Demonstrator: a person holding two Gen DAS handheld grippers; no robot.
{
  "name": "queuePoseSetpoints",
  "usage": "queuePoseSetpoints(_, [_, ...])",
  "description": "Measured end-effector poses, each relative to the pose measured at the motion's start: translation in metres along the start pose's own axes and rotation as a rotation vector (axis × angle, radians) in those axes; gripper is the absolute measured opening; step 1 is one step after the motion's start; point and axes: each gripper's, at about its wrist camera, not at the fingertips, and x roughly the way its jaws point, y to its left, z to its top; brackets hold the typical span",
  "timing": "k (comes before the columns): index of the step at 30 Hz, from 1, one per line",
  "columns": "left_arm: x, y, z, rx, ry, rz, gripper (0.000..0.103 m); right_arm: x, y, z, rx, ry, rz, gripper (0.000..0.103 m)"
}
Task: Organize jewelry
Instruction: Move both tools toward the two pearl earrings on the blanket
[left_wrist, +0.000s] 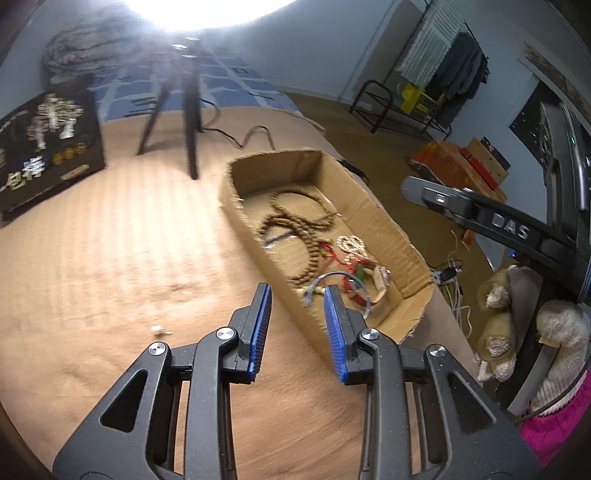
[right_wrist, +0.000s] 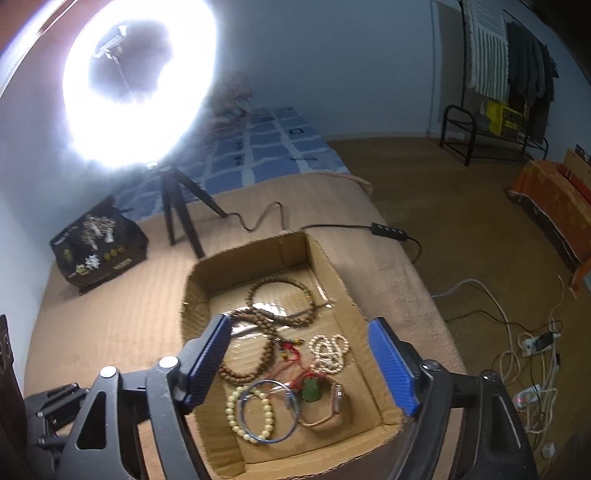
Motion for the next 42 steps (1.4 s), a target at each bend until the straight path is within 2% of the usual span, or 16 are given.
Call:
queuePoseSetpoints(4, [-0.024, 0.016, -0.003, 0.008, -0.044, 0.047, 0.029, -0.011, 0.010, -0.003, -0.017, -0.049, 0.001, 0.087])
queuePoseSetpoints(9, [-0.052, 0.043, -0.008, -0.019, -0.061, 0.103, 0.029, -0.023, 0.026, -0.007, -0.065, -0.101, 0.019, 0.100])
queuePoseSetpoints(11, [-0.065, 0.054, -0.014, -0.035, -0.070, 0.125, 0.041, -0.028, 0.030, -0.009, -0.073, -0.113, 0.027, 0.103])
queuePoseSetpoints(13, [-0.072, 0.061, -0.019, -0.036, -0.072, 0.148, 0.043, -0.032, 0.036, -0.010, -0.084, -0.119, 0.034, 0.103])
queuePoseSetpoints(17, [-0.084, 0.072, -0.033, -0.034, -0.049, 0.178, 0.044, -0.037, 0.046, -0.012, -0.106, -0.112, 0.051, 0.103])
queuePoseSetpoints(21, [-0.091, 0.073, -0.047, -0.003, -0.038, 0.190, 0.043, -0.037, 0.063, -0.016, -0.148, -0.063, 0.102, 0.103])
queuePoseSetpoints(25, [-0.091, 0.070, -0.064, 0.009, -0.022, 0.168, 0.043, -0.033, 0.081, -0.024, -0.187, -0.020, 0.155, 0.102])
queuePoseSetpoints(27, [-0.089, 0.070, -0.071, 0.007, -0.012, 0.157, 0.043, -0.028, 0.091, -0.029, -0.205, 0.007, 0.176, 0.099])
queuePoseSetpoints(31, [-0.076, 0.068, -0.084, -0.001, 0.024, 0.140, 0.043, -0.009, 0.110, -0.042, -0.228, 0.102, 0.225, 0.082])
queuePoseSetpoints(33, [-0.069, 0.068, -0.090, -0.005, 0.042, 0.132, 0.043, 0.002, 0.117, -0.048, -0.236, 0.142, 0.236, 0.079])
queuePoseSetpoints(36, [-0.059, 0.073, -0.099, -0.030, 0.066, 0.124, 0.043, 0.014, 0.126, -0.055, -0.241, 0.190, 0.263, 0.069])
queuePoseSetpoints(39, [-0.052, 0.083, -0.107, -0.069, 0.084, 0.120, 0.034, 0.029, 0.135, -0.062, -0.240, 0.237, 0.291, 0.062])
queuePoseSetpoints(42, [-0.046, 0.090, -0.111, -0.091, 0.096, 0.119, 0.032, 0.042, 0.143, -0.066, -0.247, 0.271, 0.302, 0.054])
